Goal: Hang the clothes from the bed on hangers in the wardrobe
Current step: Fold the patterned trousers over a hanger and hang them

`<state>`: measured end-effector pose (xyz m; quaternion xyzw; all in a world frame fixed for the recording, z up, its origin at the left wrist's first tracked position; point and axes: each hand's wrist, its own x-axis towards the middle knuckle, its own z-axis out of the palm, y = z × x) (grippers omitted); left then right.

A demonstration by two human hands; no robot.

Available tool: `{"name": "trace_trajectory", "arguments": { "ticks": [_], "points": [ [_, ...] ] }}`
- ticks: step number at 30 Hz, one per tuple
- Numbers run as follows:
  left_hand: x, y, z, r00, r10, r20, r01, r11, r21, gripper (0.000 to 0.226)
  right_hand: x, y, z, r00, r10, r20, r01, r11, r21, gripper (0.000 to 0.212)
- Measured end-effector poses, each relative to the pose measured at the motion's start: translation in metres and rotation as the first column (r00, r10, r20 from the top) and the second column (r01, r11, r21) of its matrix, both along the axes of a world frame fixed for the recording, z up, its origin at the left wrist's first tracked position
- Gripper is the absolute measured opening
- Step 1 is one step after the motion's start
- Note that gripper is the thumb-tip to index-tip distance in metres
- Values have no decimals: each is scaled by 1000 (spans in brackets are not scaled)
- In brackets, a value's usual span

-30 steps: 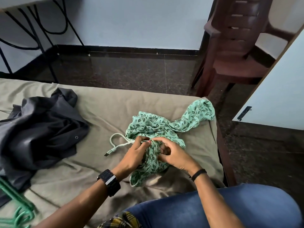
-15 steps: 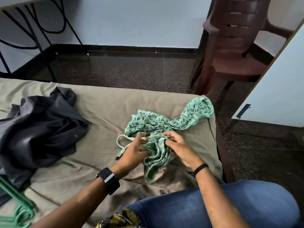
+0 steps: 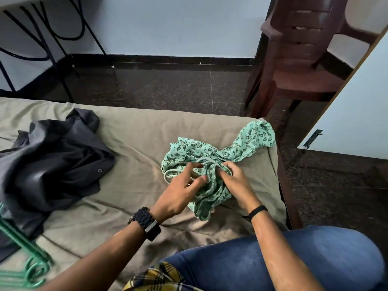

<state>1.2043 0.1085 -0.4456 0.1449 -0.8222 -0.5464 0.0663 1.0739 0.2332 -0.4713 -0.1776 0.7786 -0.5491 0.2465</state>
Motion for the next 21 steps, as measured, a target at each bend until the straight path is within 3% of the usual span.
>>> {"name": "trace_trajectory", "arguments": {
  "ticks": [2, 4, 8, 12, 16, 19, 21],
  "points": [
    [-2, -2, 4, 989, -107, 98, 120, 984, -135, 66, 2, 0, 4, 999, 27, -40, -28, 999, -20, 4],
    [-4, -4, 2, 988, -108, 112, 140, 929, -342, 71, 2, 0, 4, 999, 28, -33, -30, 998, -48, 12],
    [-9, -13, 3, 991, -103, -87, 51, 885, -464, 41, 2, 2, 7, 999, 46, -7, -46, 997, -66, 20],
    [-14, -18, 12, 958, -280, 63, 271, 807, -525, 34, 6, 0, 12, 983, 128, -131, -135, 990, -43, 25],
    [-17, -23, 20, 923, -293, 249, 383, 749, -540, 43, 13, 1, 11, 919, 167, -356, -130, 983, 126, 22],
    [-21, -27, 28, 921, -240, 305, 386, 649, -655, 47, 19, 2, 7, 743, 262, -615, -72, 946, 317, 32],
    [-21, -33, 32, 933, -209, 293, 358, 622, -697, 46, 23, 3, 5, 711, 356, -606, -100, 905, 413, 45]
  ]
}}
